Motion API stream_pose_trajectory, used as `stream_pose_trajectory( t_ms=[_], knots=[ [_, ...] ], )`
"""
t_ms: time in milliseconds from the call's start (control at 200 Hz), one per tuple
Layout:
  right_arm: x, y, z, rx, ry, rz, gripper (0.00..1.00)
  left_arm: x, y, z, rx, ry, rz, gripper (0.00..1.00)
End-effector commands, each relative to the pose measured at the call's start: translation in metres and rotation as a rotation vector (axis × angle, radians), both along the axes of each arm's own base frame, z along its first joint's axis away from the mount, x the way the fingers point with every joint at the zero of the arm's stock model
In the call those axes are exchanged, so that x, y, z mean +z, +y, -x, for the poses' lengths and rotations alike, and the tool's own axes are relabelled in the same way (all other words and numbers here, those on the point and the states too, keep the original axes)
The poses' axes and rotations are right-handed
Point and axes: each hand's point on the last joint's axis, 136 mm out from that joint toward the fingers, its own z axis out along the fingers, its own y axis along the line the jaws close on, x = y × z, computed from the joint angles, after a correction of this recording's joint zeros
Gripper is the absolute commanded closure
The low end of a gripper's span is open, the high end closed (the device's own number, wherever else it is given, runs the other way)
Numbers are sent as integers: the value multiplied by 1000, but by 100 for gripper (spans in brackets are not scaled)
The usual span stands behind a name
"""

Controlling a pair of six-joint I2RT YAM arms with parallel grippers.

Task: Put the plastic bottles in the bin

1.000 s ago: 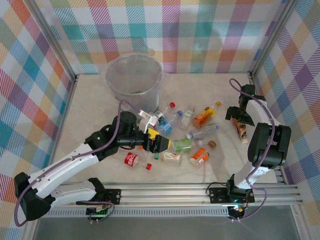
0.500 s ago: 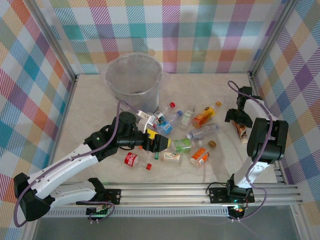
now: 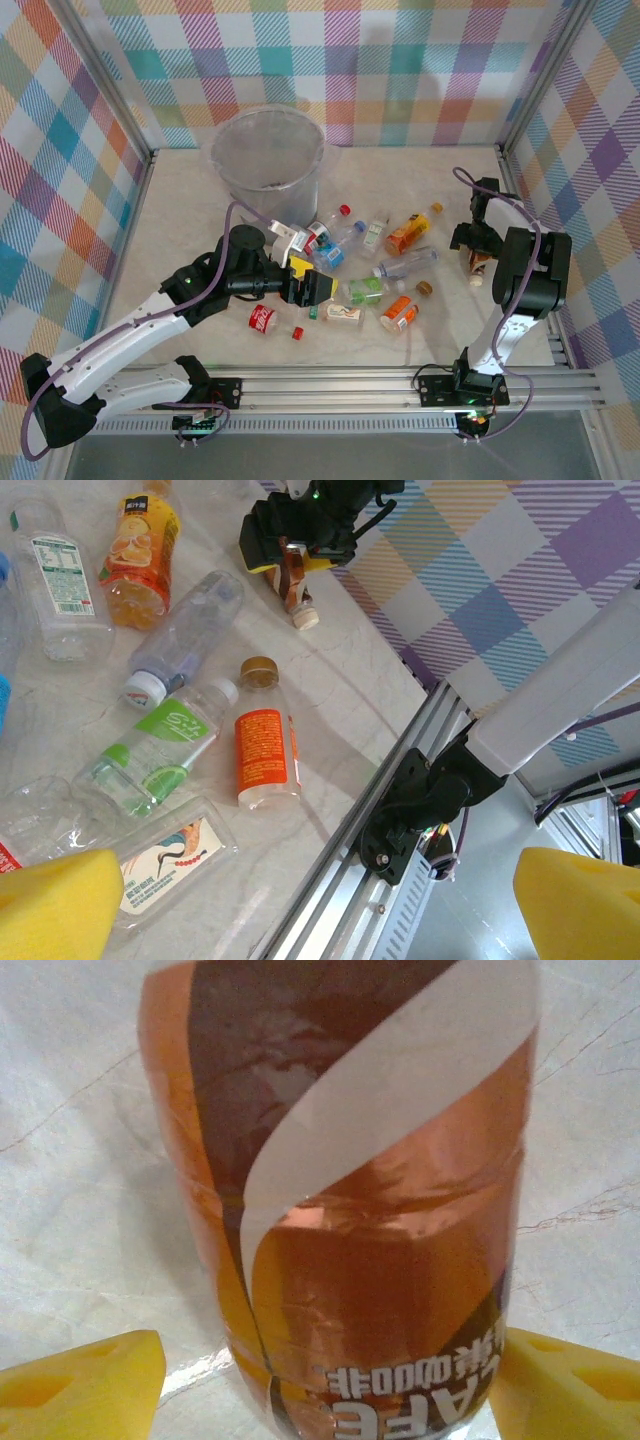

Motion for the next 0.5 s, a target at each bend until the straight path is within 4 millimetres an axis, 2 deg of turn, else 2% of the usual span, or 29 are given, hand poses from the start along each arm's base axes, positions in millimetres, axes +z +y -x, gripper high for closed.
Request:
stream_pose_trajectory(
  t_ms=[0,315,495],
  knots=[
    [0,-2,-2,-17,10,1,21,-4,2,4,-8,-9,-19,0],
    [-6,-3,-1,-30,13,2,31,-2,2,10,-40,-19,-11,0],
    [-2,-2,1,-32,8,3,41,-2,1,10,-48,-24,-1,0]
  ],
)
